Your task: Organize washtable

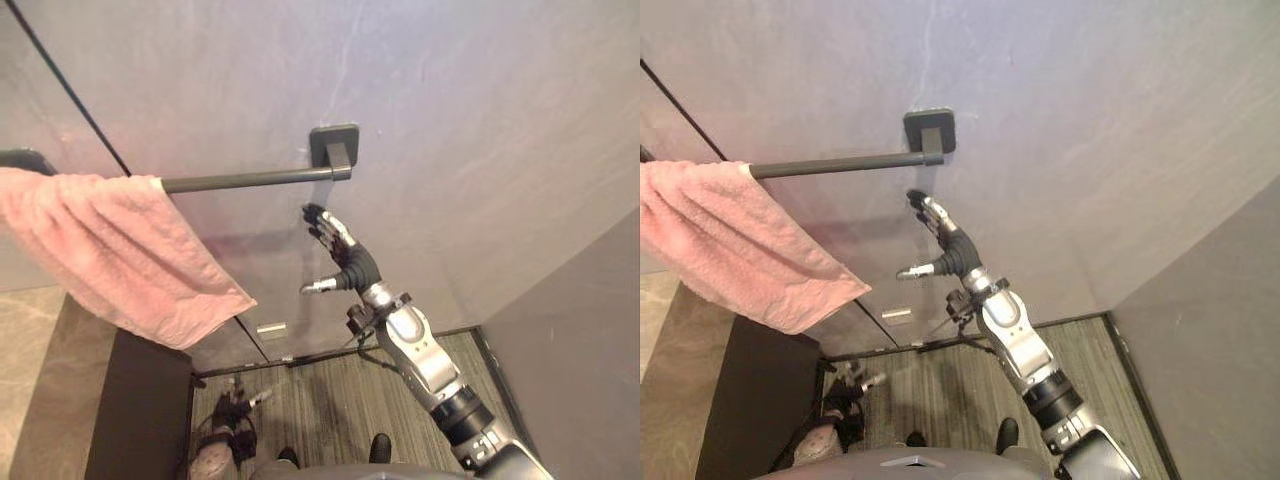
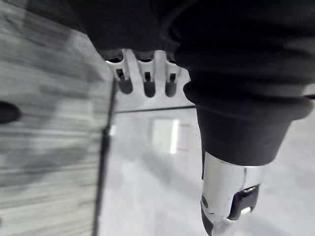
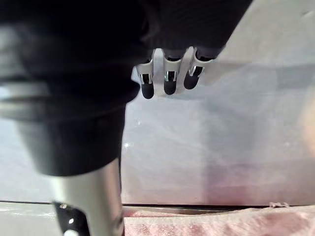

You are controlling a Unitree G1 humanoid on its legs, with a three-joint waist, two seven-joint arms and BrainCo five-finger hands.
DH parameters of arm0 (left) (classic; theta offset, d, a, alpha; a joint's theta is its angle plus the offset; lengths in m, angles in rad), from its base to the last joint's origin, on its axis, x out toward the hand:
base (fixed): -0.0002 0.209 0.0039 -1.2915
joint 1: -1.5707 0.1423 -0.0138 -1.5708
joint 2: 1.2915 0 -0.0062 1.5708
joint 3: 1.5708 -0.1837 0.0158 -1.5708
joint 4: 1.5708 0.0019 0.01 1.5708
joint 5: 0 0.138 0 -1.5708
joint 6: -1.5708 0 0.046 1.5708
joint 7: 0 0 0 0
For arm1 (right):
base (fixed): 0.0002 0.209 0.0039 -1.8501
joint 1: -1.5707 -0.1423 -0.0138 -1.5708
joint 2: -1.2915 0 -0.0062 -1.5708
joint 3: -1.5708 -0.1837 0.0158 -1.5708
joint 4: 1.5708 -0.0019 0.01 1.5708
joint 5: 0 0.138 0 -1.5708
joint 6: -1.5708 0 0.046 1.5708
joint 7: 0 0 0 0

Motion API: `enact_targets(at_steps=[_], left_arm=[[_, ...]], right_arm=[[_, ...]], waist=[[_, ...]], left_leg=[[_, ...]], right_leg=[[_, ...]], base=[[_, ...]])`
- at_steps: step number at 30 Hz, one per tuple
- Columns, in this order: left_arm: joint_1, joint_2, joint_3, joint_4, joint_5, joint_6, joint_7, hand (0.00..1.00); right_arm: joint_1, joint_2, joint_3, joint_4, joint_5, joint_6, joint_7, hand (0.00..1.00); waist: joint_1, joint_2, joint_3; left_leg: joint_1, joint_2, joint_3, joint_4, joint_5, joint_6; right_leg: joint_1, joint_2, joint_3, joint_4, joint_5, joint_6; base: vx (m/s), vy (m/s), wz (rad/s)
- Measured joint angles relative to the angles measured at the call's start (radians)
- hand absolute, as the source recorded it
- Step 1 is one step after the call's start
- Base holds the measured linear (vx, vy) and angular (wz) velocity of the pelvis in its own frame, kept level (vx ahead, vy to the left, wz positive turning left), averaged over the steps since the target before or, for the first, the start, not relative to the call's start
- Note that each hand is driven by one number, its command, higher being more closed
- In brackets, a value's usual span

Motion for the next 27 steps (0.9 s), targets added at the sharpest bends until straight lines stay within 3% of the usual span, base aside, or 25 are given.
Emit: enact_targets(at_steps=[4,9,13,22,24,27], left_arm=[[0.005,-0.023,0.06,-0.103,-0.067,-0.011,0.01,0.0],[0.04,-0.035,0.074,-0.186,-0.102,-0.013,0.02,0.0],[0.037,-0.038,0.079,-0.209,-0.139,-0.015,0.021,0.0],[0.059,-0.058,0.08,-0.263,-0.169,-0.015,0.018,0.0],[0.062,-0.074,0.075,-0.266,-0.179,-0.014,0.016,0.0],[0.062,-0.074,0.073,-0.266,-0.18,-0.012,0.016,0.0]], right_arm=[[-0.074,0.0,-0.004,0.055,0.0,0.004,-0.02,0.0],[-0.182,0.002,-0.02,0.139,0.002,0.015,-0.035,0.0],[-0.213,0.004,-0.027,0.17,0.04,0.026,-0.044,0.0],[-0.291,0.042,-0.006,0.262,0.079,0.057,-0.026,0.0],[-0.351,0.053,0.041,0.337,0.079,0.09,-0.01,0.0],[-0.357,0.064,0.043,0.337,0.079,0.09,-0.007,0.0]], waist=[[0.024,0.0,0.0],[0.033,0.0,0.001],[0.053,0.0,0.009],[0.06,-0.01,0.033],[0.084,-0.013,0.057],[0.089,-0.016,0.059]], left_leg=[[-0.005,0.001,-0.007,0.001,0.003,0.0],[-0.013,0.001,-0.03,0.001,0.009,0.0],[-0.02,0.002,-0.043,0.0,0.014,0.0],[-0.042,0.008,-0.081,-0.01,0.027,-0.006],[-0.047,0.008,-0.096,-0.009,0.035,-0.006],[-0.055,0.008,-0.106,-0.007,0.037,-0.005]], right_leg=[[0.0,0.0,-0.006,0.0,0.001,-0.001],[0.005,0.001,-0.024,0.0,0.0,-0.001],[0.005,0.001,-0.03,0.0,0.0,-0.002],[0.003,0.004,-0.067,0.002,-0.006,-0.011],[0.004,0.005,-0.081,0.002,-0.006,-0.012],[0.004,0.004,-0.082,0.002,-0.006,-0.012]], base=[[-0.01,-0.008,0.08],[-0.01,-0.008,0.11],[-0.02,-0.012,0.13],[-0.02,-0.014,0.13],[0.01,-0.017,0.21],[0.02,0.006,0.18]])
